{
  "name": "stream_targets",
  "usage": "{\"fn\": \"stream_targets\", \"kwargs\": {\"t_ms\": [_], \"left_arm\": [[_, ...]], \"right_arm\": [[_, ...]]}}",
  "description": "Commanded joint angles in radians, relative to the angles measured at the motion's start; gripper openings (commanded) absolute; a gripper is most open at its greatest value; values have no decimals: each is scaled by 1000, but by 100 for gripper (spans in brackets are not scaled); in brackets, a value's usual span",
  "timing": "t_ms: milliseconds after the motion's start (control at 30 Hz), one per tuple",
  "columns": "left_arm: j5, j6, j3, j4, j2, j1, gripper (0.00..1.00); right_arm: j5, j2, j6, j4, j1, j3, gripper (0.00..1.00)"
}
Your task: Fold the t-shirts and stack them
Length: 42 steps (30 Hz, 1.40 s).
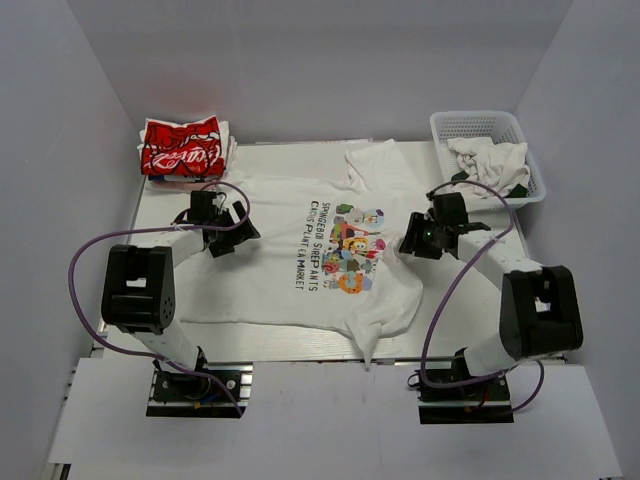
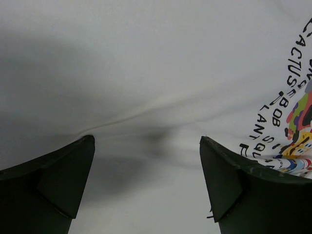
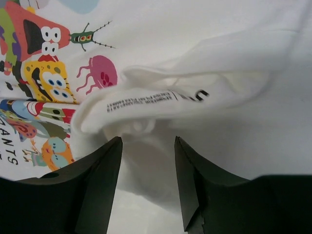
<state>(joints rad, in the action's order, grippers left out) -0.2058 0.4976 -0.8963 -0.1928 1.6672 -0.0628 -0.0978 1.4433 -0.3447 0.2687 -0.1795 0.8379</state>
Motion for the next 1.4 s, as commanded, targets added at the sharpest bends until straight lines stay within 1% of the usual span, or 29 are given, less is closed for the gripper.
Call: {"fn": "stream_targets", "kwargs": {"t_ms": [0,67,167,233,267,300,367,400,467,500,533,567,633,667,767,867,900,933,1000,1033,1067,1100,1133,1167,1233,1267,1300,1367], "left_arm": [[49,-31,48,-77,23,9,100],[49,-31,48,-86,23,9,100],[49,-31,48,-86,23,0,100],[59,-31,48,-86,23,0,100],[59,-31,48,-86,14,0,100],[59,-31,48,-86,14,0,100],[59,-31,48,-86,14,0,100],[59,-31,48,-86,14,9,100],[59,-22,48,-86,14,9,100],[72,-22,57,-86,5,9,100],[81,-22,57,-86,5,9,100],[97,-22,57,-86,5,9,100],[117,-10,68,-96,5,9,100],[117,-10,68,-96,5,9,100],[131,-1,68,-106,15,18,100],[140,10,68,-117,38,18,100],[149,10,68,-117,39,18,100],[149,10,59,-129,51,18,100],[149,10,59,-129,51,27,100],[138,10,59,-129,51,27,100],[138,10,59,-129,51,27,100],[138,10,59,-119,51,27,100],[157,10,59,-119,51,27,100],[167,19,59,-132,40,27,100],[181,19,59,-132,31,27,100],[181,28,59,-143,20,37,100],[192,29,59,-143,20,37,100],[210,39,59,-152,-7,37,100]], "right_arm": [[-86,92,30,-89,-24,70,53],[-108,120,21,-109,-43,90,55],[-50,190,3,-95,-60,131,55],[-22,215,-16,-94,-58,150,48],[-22,221,-22,-97,-60,147,43],[-20,221,-40,-103,-61,144,23],[-20,209,-69,-114,-58,136,2],[-2,181,-77,-102,-55,135,0],[30,157,-86,-22,-54,130,0],[141,116,-99,15,-54,130,0],[182,103,-114,56,-51,133,0],[261,89,-129,181,-40,129,0],[360,19,-173,256,-32,100,0],[371,-24,-187,324,-12,67,0],[423,-121,-252,420,27,-25,0],[470,-149,-303,527,63,-57,0],[495,-147,-324,570,74,-63,16],[513,-144,-350,586,78,-68,29],[534,-142,-353,604,95,-76,36],[523,-150,-326,595,95,-72,43],[491,-156,-315,580,97,-62,64],[488,-167,-297,558,98,-57,69],[474,-176,-281,555,98,-45,90],[462,-182,-268,544,98,-43,90],[429,-184,-210,466,95,-46,90],[371,-173,-197,449,98,-28,90],[356,-167,-186,398,92,-20,90],[272,-131,-168,353,91,4,90]]}}
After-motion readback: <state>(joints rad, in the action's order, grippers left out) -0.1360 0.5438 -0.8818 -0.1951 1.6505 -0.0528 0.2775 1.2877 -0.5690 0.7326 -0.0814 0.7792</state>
